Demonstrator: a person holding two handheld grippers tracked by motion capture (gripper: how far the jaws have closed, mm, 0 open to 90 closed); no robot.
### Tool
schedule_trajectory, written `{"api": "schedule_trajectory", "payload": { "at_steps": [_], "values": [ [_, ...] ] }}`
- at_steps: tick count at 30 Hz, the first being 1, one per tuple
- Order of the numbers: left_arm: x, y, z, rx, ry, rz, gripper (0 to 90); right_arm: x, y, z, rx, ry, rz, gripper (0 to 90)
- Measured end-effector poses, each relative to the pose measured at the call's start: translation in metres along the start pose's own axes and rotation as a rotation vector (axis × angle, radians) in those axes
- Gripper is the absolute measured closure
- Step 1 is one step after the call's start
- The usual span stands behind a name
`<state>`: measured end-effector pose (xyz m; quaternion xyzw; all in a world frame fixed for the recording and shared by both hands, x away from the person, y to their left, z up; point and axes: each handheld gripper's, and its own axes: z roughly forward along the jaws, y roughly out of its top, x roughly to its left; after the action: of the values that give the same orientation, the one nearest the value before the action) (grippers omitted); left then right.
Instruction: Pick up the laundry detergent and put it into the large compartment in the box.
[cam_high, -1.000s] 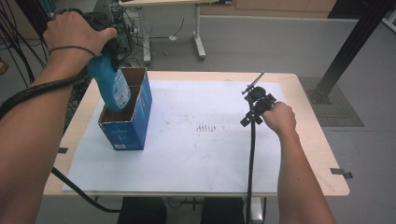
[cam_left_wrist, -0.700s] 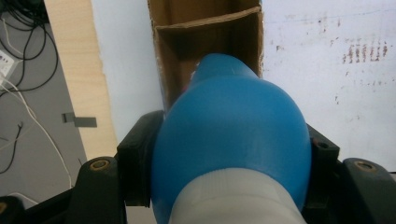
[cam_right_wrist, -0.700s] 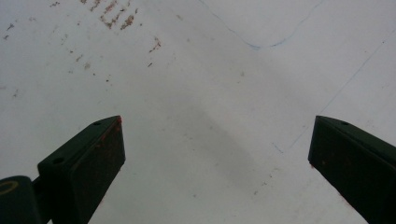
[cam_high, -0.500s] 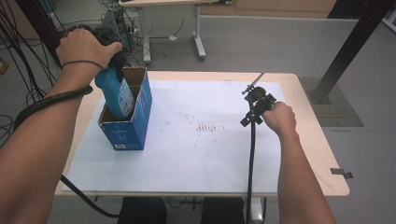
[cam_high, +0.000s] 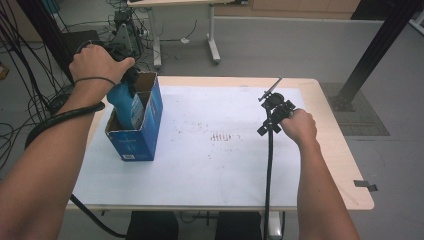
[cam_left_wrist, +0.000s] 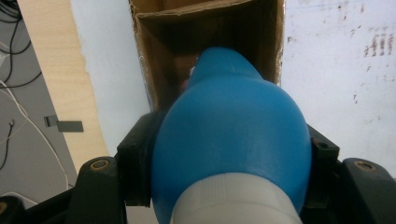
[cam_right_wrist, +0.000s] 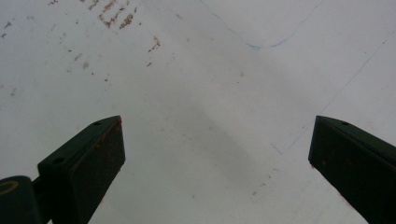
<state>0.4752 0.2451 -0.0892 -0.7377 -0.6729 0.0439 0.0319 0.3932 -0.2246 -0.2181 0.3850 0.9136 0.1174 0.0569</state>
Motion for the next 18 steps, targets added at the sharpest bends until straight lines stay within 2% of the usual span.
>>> {"api": "schedule_trajectory", "payload": {
  "at_steps": [18],
  "values": [
    [-0.004,0.007,0.026,0.022,0.018,0.005,36.9,-0.001,-0.001,0.0,-0.004,0.003,0.006,3.8]
  ]
}}
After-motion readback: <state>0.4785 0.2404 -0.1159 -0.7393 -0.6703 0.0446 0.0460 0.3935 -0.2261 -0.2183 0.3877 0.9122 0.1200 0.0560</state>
